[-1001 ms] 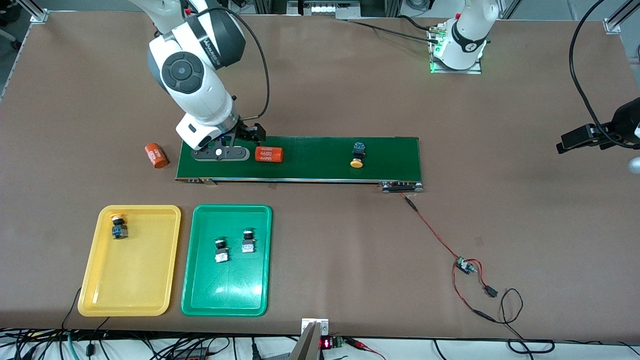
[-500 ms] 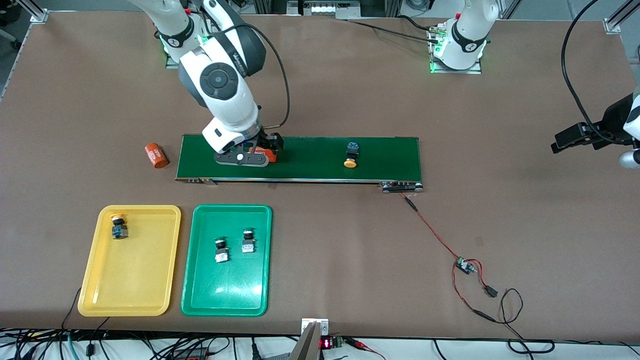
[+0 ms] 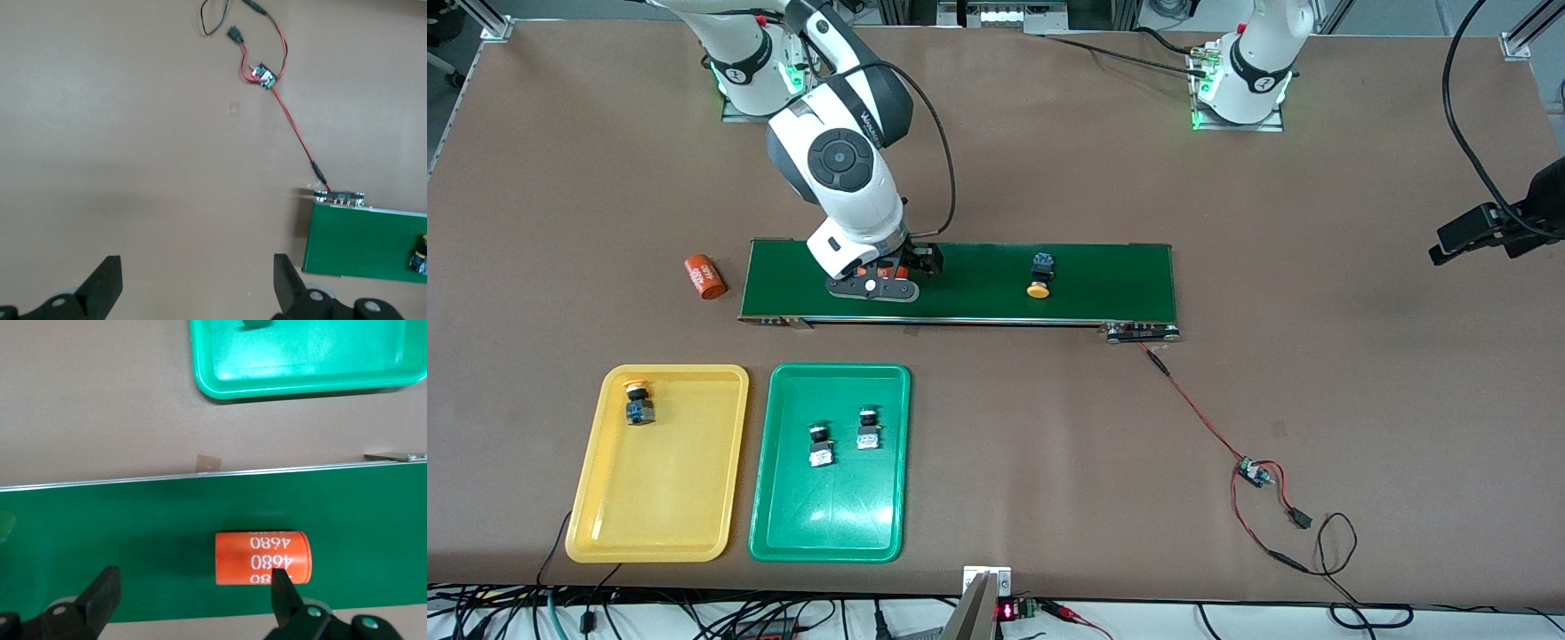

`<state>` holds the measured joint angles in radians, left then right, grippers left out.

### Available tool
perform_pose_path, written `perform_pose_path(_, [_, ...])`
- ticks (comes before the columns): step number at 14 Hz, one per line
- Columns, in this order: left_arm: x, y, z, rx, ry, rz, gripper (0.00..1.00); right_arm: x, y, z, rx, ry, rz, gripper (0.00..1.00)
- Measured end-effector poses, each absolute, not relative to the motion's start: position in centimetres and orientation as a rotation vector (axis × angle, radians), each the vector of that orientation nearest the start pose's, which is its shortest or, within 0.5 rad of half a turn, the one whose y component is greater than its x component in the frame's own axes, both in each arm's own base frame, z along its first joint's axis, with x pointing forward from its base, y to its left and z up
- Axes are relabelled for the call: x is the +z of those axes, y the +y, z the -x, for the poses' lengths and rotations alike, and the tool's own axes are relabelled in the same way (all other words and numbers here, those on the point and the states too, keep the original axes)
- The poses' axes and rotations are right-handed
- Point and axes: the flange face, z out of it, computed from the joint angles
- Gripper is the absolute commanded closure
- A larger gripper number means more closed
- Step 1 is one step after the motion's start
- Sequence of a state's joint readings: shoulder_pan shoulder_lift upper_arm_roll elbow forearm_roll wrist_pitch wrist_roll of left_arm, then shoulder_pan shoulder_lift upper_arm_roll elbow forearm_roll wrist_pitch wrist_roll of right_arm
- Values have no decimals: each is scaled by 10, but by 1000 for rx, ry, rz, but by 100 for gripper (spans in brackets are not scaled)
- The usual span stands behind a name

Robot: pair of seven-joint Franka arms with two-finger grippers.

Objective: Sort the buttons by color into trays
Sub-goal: 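Hold the right gripper over the belt start as the button arrives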

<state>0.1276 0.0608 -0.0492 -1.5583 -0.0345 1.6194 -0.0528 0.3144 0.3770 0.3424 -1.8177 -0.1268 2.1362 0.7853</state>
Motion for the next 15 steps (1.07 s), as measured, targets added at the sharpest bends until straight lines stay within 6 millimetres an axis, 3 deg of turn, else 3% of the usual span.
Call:
perform_pose_path(11, [604, 38, -570, 38, -189, 3174, 0, 333, 373, -513, 76, 168, 3149, 0])
perform_pose_path(15, [604, 45, -569, 40, -208, 3173, 0, 332, 373, -513, 77, 171, 3149, 0])
